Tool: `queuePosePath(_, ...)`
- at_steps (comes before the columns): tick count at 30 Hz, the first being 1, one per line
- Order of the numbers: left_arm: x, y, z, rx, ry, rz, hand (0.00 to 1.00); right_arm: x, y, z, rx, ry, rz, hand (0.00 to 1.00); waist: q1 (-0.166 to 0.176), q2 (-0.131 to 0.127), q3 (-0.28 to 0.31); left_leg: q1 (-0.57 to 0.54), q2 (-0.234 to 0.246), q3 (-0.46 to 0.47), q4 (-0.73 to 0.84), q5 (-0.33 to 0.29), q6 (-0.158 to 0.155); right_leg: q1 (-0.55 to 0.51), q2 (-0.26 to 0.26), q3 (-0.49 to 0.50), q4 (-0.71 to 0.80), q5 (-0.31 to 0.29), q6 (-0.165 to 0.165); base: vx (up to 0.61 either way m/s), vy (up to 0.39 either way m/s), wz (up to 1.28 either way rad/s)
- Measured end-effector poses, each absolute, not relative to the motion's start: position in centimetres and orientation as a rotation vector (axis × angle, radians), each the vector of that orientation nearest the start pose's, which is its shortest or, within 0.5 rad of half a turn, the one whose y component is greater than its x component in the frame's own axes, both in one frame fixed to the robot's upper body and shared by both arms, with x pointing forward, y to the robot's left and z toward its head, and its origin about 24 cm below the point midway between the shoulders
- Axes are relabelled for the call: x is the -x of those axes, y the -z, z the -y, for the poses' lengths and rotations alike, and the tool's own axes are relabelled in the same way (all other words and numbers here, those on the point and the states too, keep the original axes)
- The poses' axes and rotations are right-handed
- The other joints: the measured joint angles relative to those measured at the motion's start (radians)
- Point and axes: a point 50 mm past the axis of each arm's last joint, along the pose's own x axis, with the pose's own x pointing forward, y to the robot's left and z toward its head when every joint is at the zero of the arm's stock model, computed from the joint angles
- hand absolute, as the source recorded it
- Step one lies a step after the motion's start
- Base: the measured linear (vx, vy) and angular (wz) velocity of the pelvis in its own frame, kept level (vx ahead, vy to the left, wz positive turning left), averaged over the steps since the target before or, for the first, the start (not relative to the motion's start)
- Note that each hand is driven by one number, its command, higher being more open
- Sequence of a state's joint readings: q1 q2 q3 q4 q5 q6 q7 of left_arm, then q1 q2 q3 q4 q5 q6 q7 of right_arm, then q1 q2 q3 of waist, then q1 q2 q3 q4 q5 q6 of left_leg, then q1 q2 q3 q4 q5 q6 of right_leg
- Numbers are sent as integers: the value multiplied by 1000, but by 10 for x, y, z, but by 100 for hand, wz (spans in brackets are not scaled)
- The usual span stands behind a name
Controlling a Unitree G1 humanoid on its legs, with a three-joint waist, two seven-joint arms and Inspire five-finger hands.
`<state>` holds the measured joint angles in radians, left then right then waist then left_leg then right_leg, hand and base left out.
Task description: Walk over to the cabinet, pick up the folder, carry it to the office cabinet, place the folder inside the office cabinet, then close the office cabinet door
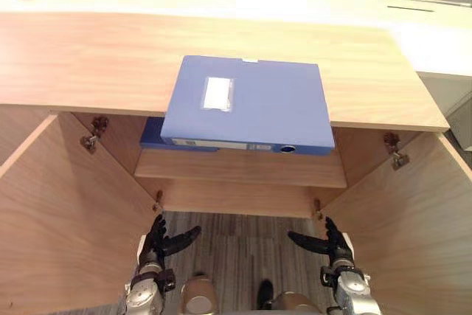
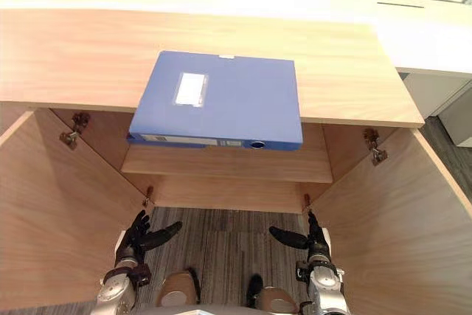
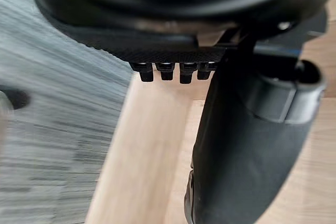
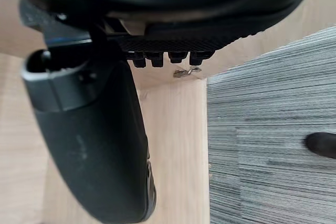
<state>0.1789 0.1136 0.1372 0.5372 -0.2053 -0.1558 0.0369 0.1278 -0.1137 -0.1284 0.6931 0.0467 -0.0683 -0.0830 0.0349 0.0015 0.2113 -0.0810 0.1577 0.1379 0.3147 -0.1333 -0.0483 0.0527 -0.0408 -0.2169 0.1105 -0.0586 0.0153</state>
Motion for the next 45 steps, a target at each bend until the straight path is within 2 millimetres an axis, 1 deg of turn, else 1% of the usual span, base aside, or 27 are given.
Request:
queuePosePath(1,-162,84,-227,85,-317,-497,100,-144,117,222,56,294,-748,100,-2,1,-2,9,-15,4,-21,5,8,1,-14,1,-5,0,9,106,102,6)
queuePosePath(3,-163,77,-230,69,-313,-461,100,-138,120,222,55,291,-769,100,-10,6,-5,20,-35,8,-44,9,14,3,-23,3,-13,1,18,79,70,1)
queuePosePath(5,-164,72,-232,57,-308,-442,100,-135,121,222,54,289,-777,100,-10,6,-6,26,-39,9,-51,9,15,8,-25,5,-17,2,19,45,37,0)
queuePosePath(9,-166,54,-233,34,-296,-359,100,-131,122,222,54,289,-787,100,-9,4,-10,49,-41,12,-68,10,16,23,-25,14,-24,2,19,-3,-2,-3)
queuePosePath(10,-166,47,-232,13,-290,-329,100,-131,122,222,55,290,-786,100,-10,4,-11,52,-40,12,-70,11,17,24,-26,16,-24,2,19,-29,-3,-6)
queuePosePath(12,-166,30,-231,-43,-275,-256,100,-130,123,222,56,291,-789,100,-10,5,-17,55,-41,12,-76,14,17,24,-26,18,-24,2,20,-45,-10,-3)
queuePosePath(13,-166,24,-230,-58,-271,-234,100,-129,124,222,56,291,-793,100,-10,5,-22,56,-41,12,-78,15,17,24,-26,18,-24,3,20,-43,-10,1)
queuePosePath(14,-165,9,-230,-94,-267,-167,100,-123,127,222,56,294,-814,100,-9,5,-37,63,-45,12,-89,20,17,26,-28,18,-24,3,20,0,0,0)
queuePosePath(15,-166,3,-229,-110,-270,-134,100,-121,128,223,56,294,-819,100,-8,6,-38,68,-46,11,-90,21,18,31,-29,18,-24,3,20,-37,-3,2)
queuePosePath(17,-167,-27,-226,-160,-279,10,100,-113,132,223,63,294,-850,100,-7,9,-53,78,-48,8,-94,21,17,46,-25,18,-28,3,21,-49,-12,5)
queuePosePath(19,-167,-40,-225,-183,-280,74,100,-110,133,223,65,296,-858,100,-5,11,-56,83,-49,5,-93,20,17,56,-25,18,-31,4,22,-41,-11,5)
queuePosePath(20,-167,-55,-222,-205,-279,150,100,-107,133,223,66,298,-866,100,-6,13,-58,90,-50,4,-93,20,16,65,-25,18,-33,4,22,-59,-2,4)
queuePosePath(21,-167,-61,-221,-213,-279,179,100,-106,134,223,66,298,-868,100,-6,13,-58,93,-50,3,-92,19,16,69,-27,17,-34,4,22,-74,19,6)
queuePosePath(22,-166,-73,-219,-231,-279,234,100,-106,134,223,67,298,-867,100,-9,13,-58,93,-50,-1,-87,19,16,75,-30,14,-36,5,23,-62,19,6)
queuePosePath(23,-166,-79,-217,-241,-275,263,100,-106,134,224,67,298,-867,100,-9,13,-58,93,-50,-3,-85,19,17,76,-30,13,-36,5,23,-58,15,8)
queuePosePath(24,-165,-91,-215,-272,-265,320,100,-107,133,224,69,298,-866,100,-9,13,-58,92,-50,-6,-81,19,17,80,-30,11,-36,5,24,-48,-7,8)
queuePosePath(26,-164,-107,-213,-359,-240,399,100,-107,133,225,75,295,-865,100,-11,14,-59,94,-48,-12,-71,15,17,89,-29,4,-38,5,24,-44,-10,8)
queuePosePath(28,-163,-118,-211,-454,-210,453,100,-109,133,225,96,281,-863,100,-12,15,-62,96,-46,-12,-62,11,17,93,-27,5,-38,6,24,-17,-3,1)
queuePosePath(31,-165,-125,-209,-583,-177,487,100,-109,133,224,109,265,-864,100,-12,16,-65,108,-43,-7,-56,5,17,103,-25,10,-40,7,24,-21,-1,-5)
queuePosePath(32,-166,-125,-209,-646,-163,494,100,-109,133,222,114,255,-865,100,-14,16,-74,109,-41,2,-62,3,13,102,-20,19,-45,6,23,-40,-8,-15)
queuePosePath(33,-167,-125,-208,-671,-154,497,100,-109,133,222,117,248,-866,100,-15,16,-80,110,-41,6,-67,1,9,101,-19,23,-48,7,22,-20,-6,-17)
queuePosePath(36,-176,-128,-199,-797,-72,543,100,-109,133,219,139,216,-865,100,-24,18,-86,119,-41,16,-77,3,9,102,-18,36,-58,12,21,1,5,-12)
queuePosePath(37,-181,-128,-193,-851,-29,565,100,-109,133,219,142,210,-864,100,-24,17,-88,125,-40,26,-86,9,13,102,-17,45,-59,17,21,21,4,-23)
queuePosePath(40,-193,-121,-182,-938,53,581,100,-110,133,218,145,205,-857,100,-30,17,-90,134,-39,52,-107,14,13,92,-16,68,-67,25,20,27,6,-26)
queuePosePath(44,-206,-106,-179,-1066,103,542,100,-109,132,221,163,194,-858,100,-50,15,-100,140,-38,85,-130,15,13,70,-13,99,-70,28,19,39,8,-22)
queuePosePath(45,-208,-103,-179,-1078,109,533,0,-109,132,221,163,194,-858,100,-49,15,-102,143,-38,94,-134,15,13,65,-12,106,-71,29,19,54,20,-24)
